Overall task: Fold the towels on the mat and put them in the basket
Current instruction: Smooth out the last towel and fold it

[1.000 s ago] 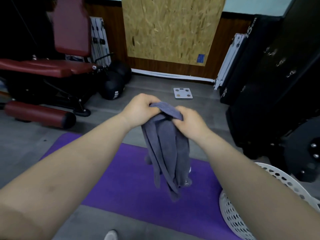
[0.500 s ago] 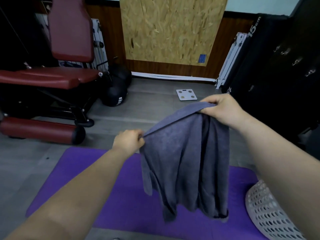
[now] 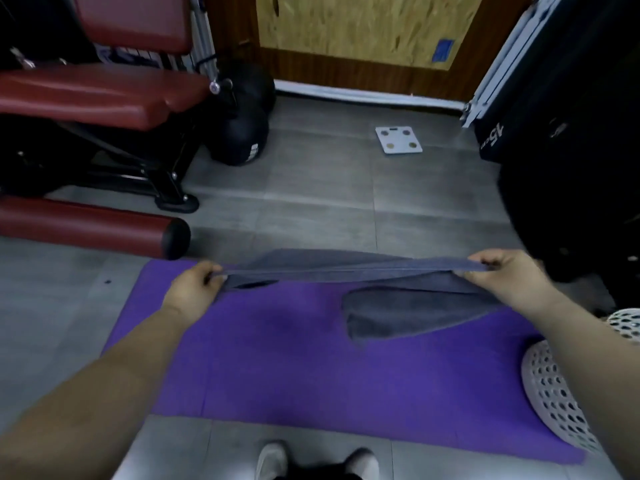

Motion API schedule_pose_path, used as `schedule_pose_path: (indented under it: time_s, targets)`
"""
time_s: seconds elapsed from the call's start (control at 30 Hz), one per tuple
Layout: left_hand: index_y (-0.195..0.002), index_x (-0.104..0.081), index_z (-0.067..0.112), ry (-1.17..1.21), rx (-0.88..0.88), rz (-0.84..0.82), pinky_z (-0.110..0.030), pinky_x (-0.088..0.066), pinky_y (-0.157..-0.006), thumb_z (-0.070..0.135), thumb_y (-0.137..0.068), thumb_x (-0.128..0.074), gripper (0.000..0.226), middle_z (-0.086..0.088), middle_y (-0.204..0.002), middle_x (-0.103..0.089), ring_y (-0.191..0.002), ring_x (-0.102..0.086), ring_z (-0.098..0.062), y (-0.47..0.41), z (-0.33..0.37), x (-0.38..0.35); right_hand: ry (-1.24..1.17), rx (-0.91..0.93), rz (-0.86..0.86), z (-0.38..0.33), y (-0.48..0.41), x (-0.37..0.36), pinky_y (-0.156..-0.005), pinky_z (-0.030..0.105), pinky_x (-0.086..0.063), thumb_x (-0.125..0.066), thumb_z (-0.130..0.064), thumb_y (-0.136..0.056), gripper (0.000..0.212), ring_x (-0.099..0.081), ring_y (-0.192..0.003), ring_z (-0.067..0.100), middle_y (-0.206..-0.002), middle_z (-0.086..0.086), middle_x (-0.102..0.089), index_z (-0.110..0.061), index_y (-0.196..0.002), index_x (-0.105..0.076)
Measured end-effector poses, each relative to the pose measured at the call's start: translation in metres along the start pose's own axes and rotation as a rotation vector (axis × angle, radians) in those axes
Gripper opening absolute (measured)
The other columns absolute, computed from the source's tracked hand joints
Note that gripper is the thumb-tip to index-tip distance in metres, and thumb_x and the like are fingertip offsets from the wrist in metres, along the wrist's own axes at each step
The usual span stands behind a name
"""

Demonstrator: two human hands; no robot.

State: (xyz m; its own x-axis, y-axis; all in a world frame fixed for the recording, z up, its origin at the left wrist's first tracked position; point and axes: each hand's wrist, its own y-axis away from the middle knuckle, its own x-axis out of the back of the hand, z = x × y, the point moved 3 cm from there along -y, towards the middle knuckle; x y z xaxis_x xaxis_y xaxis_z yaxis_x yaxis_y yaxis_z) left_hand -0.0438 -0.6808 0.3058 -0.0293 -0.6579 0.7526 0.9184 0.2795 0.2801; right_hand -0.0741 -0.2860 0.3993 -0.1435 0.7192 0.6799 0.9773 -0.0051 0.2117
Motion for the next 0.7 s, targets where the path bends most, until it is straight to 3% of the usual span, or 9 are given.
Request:
schedule_pose_path:
  time_s: [0.07,0.1,0.17,0.27,0.4,0.5,0.57,0.63,0.7]
  targets:
    - [-0.062,-0.057,0.014,0.089,-0.049,-0.039,-0.016,-0.038,-0.060,0.005,-0.086,-0.059,0.026,-0.015,-0.070,-0.059,-0.068,-0.058,-0.012,-0.002,-0.018,0.001,-0.004,-0.061,-0.082,0.019,-0.001,-0.021,-0.044,0.005,-0.034,-0.066,-0.001,-0.080,0.027,-0.047,-0.042,-0.006,-0.047,-0.006,-0.055,-0.012,-0.056,-0.060]
    - [-0.056,-0.054,0.016,0.110,-0.050,-0.067,-0.011,-0.035,-0.053,0.004,-0.083,-0.063,0.031,-0.009,-0.060,-0.056,-0.054,-0.053,0.002,-0.003,-0.028,0.001,-0.006,-0.083,-0.112,0.029,-0.002,-0.030,-0.044,0.006,-0.034,-0.067,-0.002,-0.079,0.025,-0.048,-0.042,-0.005,-0.052,0.000,-0.056,-0.010,-0.057,-0.061]
    - [-0.054,-0.055,0.013,0.129,-0.014,-0.140,-0.006,-0.033,-0.046,0.003,-0.079,-0.066,0.030,0.008,-0.043,-0.051,-0.041,-0.047,0.006,-0.007,-0.044,-0.001,-0.009,-0.111,-0.161,0.049,-0.007,-0.045,-0.043,0.007,-0.033,-0.068,-0.002,-0.078,0.026,-0.048,-0.042,-0.004,-0.048,-0.003,-0.055,-0.010,-0.055,-0.061]
    - [-0.048,-0.048,0.012,0.057,0.003,-0.214,-0.010,-0.030,-0.043,0.008,-0.081,-0.066,0.037,0.007,-0.035,-0.042,-0.039,-0.040,-0.001,-0.027,-0.071,-0.026,0.074,-0.148,-0.231,0.088,-0.029,-0.074,-0.044,0.012,-0.030,-0.071,-0.009,-0.077,0.036,-0.044,-0.043,0.000,-0.037,-0.009,-0.046,-0.016,-0.046,-0.055]
    - [-0.050,-0.047,0.009,-0.106,0.012,-0.260,-0.017,-0.029,-0.048,0.019,-0.082,-0.066,0.038,0.000,-0.049,-0.040,-0.049,-0.034,-0.011,-0.081,-0.128,-0.104,0.279,-0.122,-0.273,0.164,-0.090,-0.156,-0.048,0.019,-0.031,-0.070,-0.024,-0.078,0.042,-0.042,-0.044,0.004,-0.039,-0.007,-0.044,-0.015,-0.044,-0.047]
    - [-0.055,-0.052,0.011,-0.249,0.000,-0.160,-0.025,-0.037,-0.059,0.036,-0.082,-0.058,0.037,-0.006,-0.054,-0.047,-0.059,-0.047,-0.021,-0.143,-0.167,-0.173,0.404,-0.080,-0.250,0.227,-0.148,-0.240,-0.055,0.033,-0.030,-0.064,-0.028,-0.084,0.039,-0.044,-0.058,0.018,-0.050,0.001,-0.041,-0.013,-0.052,-0.046]
    - [-0.073,-0.061,0.014,-0.444,-0.017,-0.017,-0.037,-0.042,-0.084,0.045,-0.085,-0.049,0.036,-0.017,-0.076,-0.060,-0.085,-0.058,-0.034,-0.188,-0.190,-0.219,0.452,-0.072,-0.126,0.273,-0.190,-0.295,-0.072,0.034,-0.038,-0.059,-0.024,-0.087,0.018,-0.055,-0.089,0.029,-0.080,0.015,-0.058,-0.006,-0.085,-0.062]
    - [-0.119,-0.056,0.011,-0.619,0.002,0.122,-0.045,-0.020,-0.108,0.042,-0.090,-0.046,0.044,-0.025,-0.122,-0.054,-0.119,-0.045,-0.038,-0.225,-0.216,-0.272,0.526,-0.115,-0.036,0.323,-0.222,-0.349,-0.099,0.039,-0.033,-0.056,-0.024,-0.089,0.049,-0.039,-0.125,0.033,-0.132,0.018,-0.046,-0.011,-0.134,-0.042]
    - [-0.143,-0.030,0.013,-0.675,0.009,0.125,-0.045,-0.005,-0.113,0.038,-0.092,-0.044,0.058,-0.019,-0.145,-0.033,-0.135,-0.027,-0.034,-0.244,-0.240,-0.335,0.626,-0.170,-0.072,0.378,-0.233,-0.399,-0.106,0.042,-0.025,-0.054,-0.027,-0.089,0.066,-0.024,-0.133,0.033,-0.146,0.014,-0.026,-0.015,-0.145,-0.020]
